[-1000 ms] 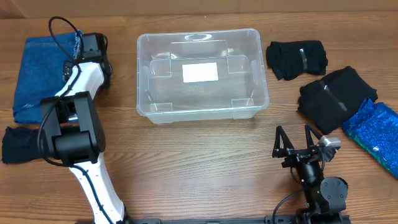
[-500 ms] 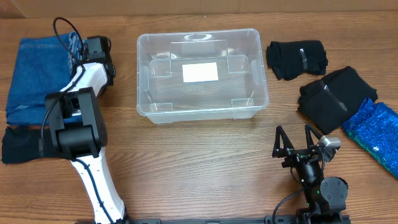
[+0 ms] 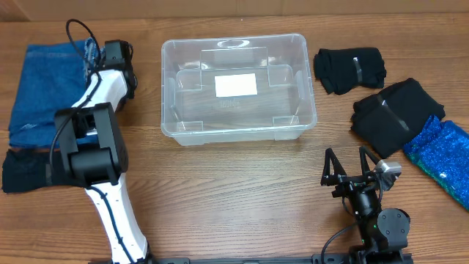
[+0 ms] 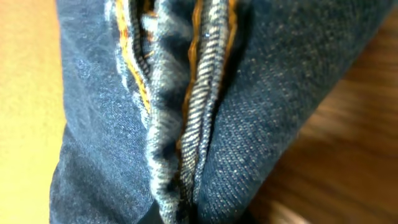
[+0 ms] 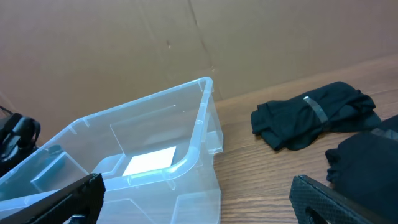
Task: Pack container
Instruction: 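Move the left gripper over the folded blue jeans and grasp them, then lift the jeans with the left gripper and carry them over the bin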
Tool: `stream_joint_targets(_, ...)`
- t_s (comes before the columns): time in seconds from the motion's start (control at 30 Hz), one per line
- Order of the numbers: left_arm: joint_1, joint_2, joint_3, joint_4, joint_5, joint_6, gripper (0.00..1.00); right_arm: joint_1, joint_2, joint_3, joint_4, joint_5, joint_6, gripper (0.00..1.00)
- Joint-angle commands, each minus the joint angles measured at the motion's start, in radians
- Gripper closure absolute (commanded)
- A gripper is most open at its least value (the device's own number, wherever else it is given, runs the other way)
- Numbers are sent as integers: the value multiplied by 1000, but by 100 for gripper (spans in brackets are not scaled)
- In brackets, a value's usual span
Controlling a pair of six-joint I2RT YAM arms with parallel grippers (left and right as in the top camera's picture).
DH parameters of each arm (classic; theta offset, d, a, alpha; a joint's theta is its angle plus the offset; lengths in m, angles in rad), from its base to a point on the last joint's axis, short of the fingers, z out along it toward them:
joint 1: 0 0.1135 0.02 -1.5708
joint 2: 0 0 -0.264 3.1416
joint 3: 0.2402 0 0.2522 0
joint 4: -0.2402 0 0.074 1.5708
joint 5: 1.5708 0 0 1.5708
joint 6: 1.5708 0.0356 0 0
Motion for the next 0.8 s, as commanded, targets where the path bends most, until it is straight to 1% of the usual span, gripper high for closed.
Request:
stream_joint_targets(0.0, -74, 32, 144, -136, 180, -31, 96, 8, -9, -11, 5, 9, -3, 0)
stream_joint_targets(0.1, -90, 32, 342, -297, 306, -39, 96, 8, -9, -11, 5, 9, -3, 0)
stream_joint_targets(0.2, -88, 32, 509, -422, 403, -56, 96, 8, -9, -11, 5, 9, -3, 0)
stream_joint_targets(0.27, -88, 32, 603, -483, 438, -56, 96, 8, -9, -11, 5, 9, -3, 0)
stream_joint_targets(0.43, -85, 32, 801, -618, 472, -66, 96, 8, -9, -11, 5, 9, -3, 0)
stream_joint_targets(0.57, -79, 26, 938, -680, 496, -66, 96, 8, -9, -11, 5, 9, -3, 0)
stream_joint_targets(0.77, -99, -49, 1039, -673, 498, -47, 96, 8, -9, -11, 5, 9, -3, 0)
